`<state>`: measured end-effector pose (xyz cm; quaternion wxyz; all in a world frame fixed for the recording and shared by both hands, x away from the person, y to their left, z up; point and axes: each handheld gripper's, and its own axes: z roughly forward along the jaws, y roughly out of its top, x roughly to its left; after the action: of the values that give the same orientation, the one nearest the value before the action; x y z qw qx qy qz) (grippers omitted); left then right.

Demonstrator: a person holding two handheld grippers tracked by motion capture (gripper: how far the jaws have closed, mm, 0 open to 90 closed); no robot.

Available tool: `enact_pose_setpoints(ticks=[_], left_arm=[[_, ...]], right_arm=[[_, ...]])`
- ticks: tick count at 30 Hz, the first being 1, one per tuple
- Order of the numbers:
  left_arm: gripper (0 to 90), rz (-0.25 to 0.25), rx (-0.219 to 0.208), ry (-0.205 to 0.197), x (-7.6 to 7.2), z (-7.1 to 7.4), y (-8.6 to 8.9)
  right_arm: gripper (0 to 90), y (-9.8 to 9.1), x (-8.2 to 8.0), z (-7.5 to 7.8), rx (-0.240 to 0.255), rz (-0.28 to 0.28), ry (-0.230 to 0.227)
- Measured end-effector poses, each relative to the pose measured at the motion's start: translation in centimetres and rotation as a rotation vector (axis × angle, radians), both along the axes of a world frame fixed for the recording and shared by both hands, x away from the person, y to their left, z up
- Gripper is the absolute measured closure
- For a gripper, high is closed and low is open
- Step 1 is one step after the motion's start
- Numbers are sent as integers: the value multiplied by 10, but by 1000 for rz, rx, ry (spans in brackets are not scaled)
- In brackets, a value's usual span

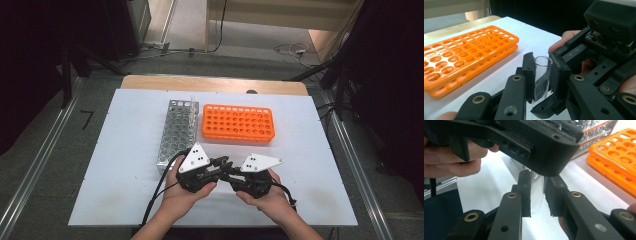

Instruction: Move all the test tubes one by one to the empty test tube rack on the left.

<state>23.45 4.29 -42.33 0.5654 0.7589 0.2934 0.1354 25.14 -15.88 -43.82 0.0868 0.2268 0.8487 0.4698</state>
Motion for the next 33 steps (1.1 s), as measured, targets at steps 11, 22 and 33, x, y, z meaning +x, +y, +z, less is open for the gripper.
enact_pose_setpoints(ticks=[11,22,33], left_arm=[[759,19,-31,4,4,3,9],[759,50,-43,-4,9,10,23],[759,98,-53,-22,16,18,41]], right_arm=[[516,-9,3,3,19,8,-2],[73,-37,11,8,46,-52,-8],[17,-72,10,7,27,-158,-53]])
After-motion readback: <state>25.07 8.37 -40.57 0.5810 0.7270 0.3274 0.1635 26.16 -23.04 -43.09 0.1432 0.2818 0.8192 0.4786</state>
